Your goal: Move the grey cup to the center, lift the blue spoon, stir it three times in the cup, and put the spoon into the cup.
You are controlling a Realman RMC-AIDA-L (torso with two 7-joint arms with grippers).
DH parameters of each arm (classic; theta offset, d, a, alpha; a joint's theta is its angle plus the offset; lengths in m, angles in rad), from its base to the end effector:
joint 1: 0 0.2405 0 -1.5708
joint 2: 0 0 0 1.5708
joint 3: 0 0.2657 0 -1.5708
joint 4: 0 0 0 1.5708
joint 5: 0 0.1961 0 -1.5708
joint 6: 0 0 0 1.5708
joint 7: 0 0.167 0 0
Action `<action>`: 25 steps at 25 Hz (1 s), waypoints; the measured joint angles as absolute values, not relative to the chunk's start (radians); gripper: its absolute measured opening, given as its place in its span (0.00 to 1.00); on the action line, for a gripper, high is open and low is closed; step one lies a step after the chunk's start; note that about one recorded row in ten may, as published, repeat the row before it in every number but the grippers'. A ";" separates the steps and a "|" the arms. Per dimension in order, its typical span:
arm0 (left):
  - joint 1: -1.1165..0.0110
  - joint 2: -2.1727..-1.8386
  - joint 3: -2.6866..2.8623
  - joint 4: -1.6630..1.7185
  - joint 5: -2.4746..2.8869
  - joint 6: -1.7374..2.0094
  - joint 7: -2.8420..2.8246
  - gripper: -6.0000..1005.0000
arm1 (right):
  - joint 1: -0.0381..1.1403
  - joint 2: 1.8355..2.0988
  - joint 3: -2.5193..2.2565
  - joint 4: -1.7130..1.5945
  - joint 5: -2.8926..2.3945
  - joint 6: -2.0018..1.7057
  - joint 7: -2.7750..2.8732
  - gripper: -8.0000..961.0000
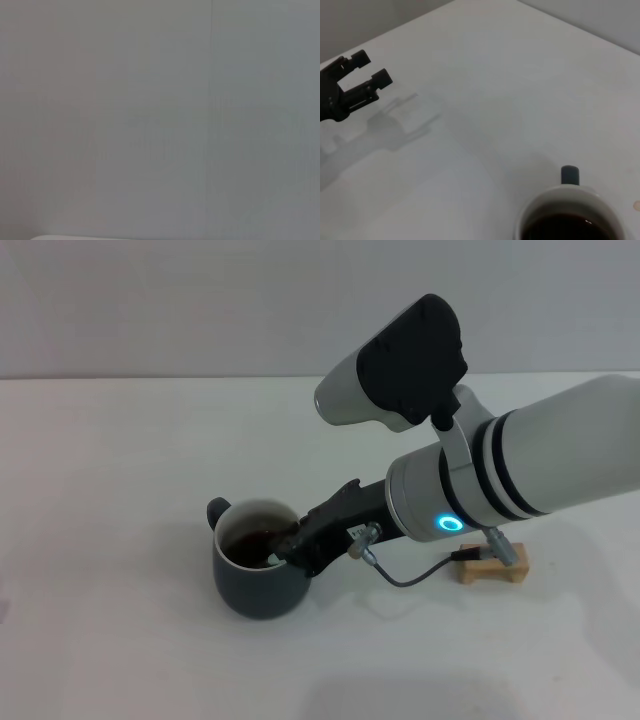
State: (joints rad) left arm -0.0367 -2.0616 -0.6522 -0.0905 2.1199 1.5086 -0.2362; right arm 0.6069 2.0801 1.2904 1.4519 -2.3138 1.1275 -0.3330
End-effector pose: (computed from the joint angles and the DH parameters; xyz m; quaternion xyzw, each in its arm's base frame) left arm -0.4032 0.1918 0.0243 -0.6201 -0.2736 -0.2808 0.6795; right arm 0.0936 0.3244 -0.1085 -0.9591 0.2495 -0.0111 0.1333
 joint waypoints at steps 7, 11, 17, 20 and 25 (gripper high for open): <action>-0.026 -2.062 -0.649 -0.090 2.120 1.511 -0.236 0.86 | 0.618 2.079 1.296 1.426 -2.313 1.109 -0.334 0.09; -0.025 -2.063 -0.648 -0.090 2.121 1.511 -0.236 0.86 | 0.611 2.079 1.293 1.446 -2.313 1.111 -0.335 0.10; -0.024 -2.063 -0.647 -0.091 2.123 1.512 -0.236 0.86 | 0.566 2.077 1.305 1.515 -2.327 1.077 -0.367 0.29; -0.024 -2.063 -0.647 -0.091 2.124 1.513 -0.236 0.86 | 0.541 2.077 1.311 1.523 -2.329 1.019 -0.399 0.41; -0.025 -2.063 -0.647 -0.090 2.124 1.517 -0.236 0.86 | 0.422 2.079 1.273 1.530 -2.320 0.716 -0.569 0.47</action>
State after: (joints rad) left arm -0.0246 -2.0632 -0.6473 -0.0905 2.1243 1.5175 -0.2362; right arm 0.4215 2.0790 1.2725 1.5301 -2.3205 0.7165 -0.5691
